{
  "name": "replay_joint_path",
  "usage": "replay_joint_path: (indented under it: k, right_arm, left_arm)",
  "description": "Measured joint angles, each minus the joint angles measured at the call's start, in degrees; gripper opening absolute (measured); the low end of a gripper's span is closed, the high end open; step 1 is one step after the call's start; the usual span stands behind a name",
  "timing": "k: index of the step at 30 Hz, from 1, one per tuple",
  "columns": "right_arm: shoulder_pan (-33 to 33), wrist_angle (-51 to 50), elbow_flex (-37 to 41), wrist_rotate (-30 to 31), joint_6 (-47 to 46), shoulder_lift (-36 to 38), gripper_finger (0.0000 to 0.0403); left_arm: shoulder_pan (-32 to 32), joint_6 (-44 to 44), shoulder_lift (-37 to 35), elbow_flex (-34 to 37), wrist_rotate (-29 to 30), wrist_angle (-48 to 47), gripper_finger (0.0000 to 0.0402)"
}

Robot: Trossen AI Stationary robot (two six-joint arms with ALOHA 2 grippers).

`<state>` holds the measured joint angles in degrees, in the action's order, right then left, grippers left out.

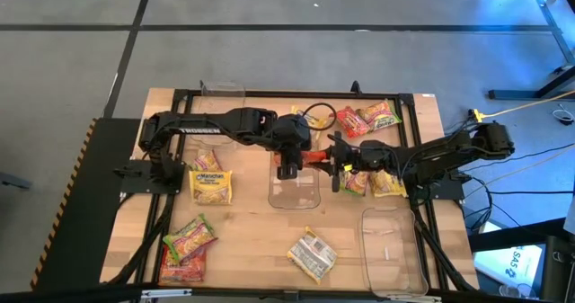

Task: Sort Maruchan noodles
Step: Put the top left orange noodle pack into the middle transparent bin

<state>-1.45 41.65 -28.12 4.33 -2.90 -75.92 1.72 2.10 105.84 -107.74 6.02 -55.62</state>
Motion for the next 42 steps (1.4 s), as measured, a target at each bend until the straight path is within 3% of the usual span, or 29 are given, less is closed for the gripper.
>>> replay_joint_path:
  k: [8, 16, 21, 25, 34, 42]
  right_arm:
    - [0.0, -1.6, -0.1, 0.3, 0.1, 1.9, 0.0141]
    - [-0.1, -25.4, -0.2, -4.0, -1.3, 17.7, 0.0202]
    - [-1.7, -35.1, 1.0, -2.7, -3.0, 24.0, 0.0206]
    - [-5.1, -35.1, 2.9, 0.4, -4.3, 24.7, 0.0206]
    - [-9.5, -34.8, 3.4, 8.0, -3.8, 23.9, 0.0206]
    - [-9.4, -34.9, 3.4, 8.6, -3.7, 23.9, 0.0206]
  left_arm:
    - [0.0, -0.6, 0.0, 0.0, 0.0, -0.8, 0.0099]
    - [-1.5, -3.6, -1.8, 0.1, 2.1, -6.1, 0.0096]
    - [-1.8, -6.7, -1.6, 2.3, 2.4, -3.9, 0.0089]
    - [-1.9, -12.6, -1.4, 6.3, 4.1, -0.1, 0.0085]
    - [-1.8, -15.0, -1.4, 15.6, 3.5, 9.1, 0.0084]
    - [-1.7, -15.1, -1.4, 23.2, 3.5, 18.4, 0.0084]
